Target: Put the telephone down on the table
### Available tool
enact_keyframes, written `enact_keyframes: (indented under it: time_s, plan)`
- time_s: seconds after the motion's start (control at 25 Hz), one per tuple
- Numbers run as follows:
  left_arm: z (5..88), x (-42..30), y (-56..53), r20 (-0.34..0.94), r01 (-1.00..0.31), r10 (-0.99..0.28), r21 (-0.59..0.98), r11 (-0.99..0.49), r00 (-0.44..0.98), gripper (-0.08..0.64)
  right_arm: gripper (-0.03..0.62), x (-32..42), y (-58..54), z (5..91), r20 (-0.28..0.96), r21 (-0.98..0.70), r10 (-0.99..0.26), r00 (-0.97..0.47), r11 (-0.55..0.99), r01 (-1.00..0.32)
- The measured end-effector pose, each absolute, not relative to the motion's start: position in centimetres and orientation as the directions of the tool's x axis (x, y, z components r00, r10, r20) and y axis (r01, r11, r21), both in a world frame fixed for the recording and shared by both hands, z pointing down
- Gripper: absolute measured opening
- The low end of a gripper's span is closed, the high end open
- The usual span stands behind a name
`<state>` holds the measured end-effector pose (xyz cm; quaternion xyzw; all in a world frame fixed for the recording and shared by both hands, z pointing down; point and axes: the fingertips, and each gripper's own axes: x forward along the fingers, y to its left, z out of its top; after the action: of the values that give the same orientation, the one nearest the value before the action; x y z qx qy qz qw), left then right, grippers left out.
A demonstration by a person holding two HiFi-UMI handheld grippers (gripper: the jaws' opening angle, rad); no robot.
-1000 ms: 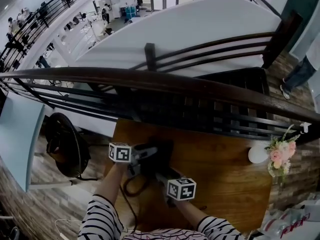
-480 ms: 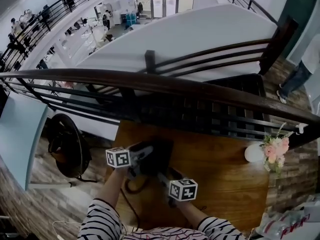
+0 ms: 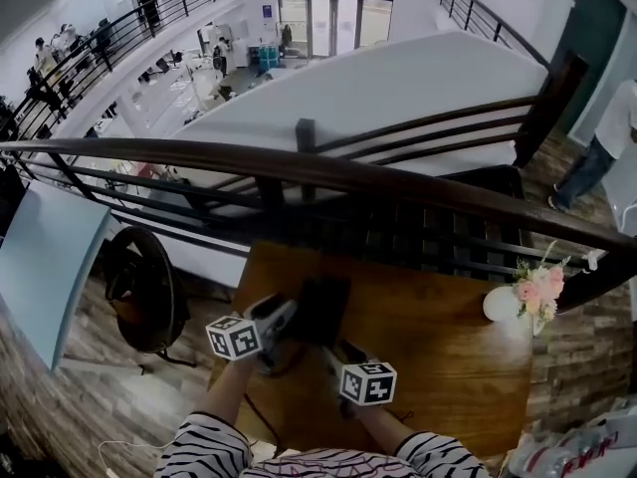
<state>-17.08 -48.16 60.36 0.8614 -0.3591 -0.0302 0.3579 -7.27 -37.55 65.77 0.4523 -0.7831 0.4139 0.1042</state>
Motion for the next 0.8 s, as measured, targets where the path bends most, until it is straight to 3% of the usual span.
enact_keyframes:
  time_s: [0.36, 0.56, 0.8]
  plan:
    - [55.9, -19.1, -39.9, 0.14, -0.626, -0.682, 0.558, -0.545, 0.718, 0.003, 0.104, -8.1, -32.4, 63.0, 0.504, -0.508, -0.663, -0.553, 0.289, -0.811]
    - [54.6, -20.4, -34.4, 0.141, -0.638, -0.679, 0.519, -0.569, 0.72, 0.003, 0.0, -8.4, -28.5, 61.6, 0.487, -0.485, -0.69, -0.535, 0.296, -0.823]
    - [54.0, -21.4, -28.2, 0.154, -0.639, -0.663, 0.492, -0.592, 0.733, 0.003, 0.0, -9.1, -23.7, 60.7, 0.481, -0.475, -0.698, -0.531, 0.302, -0.827]
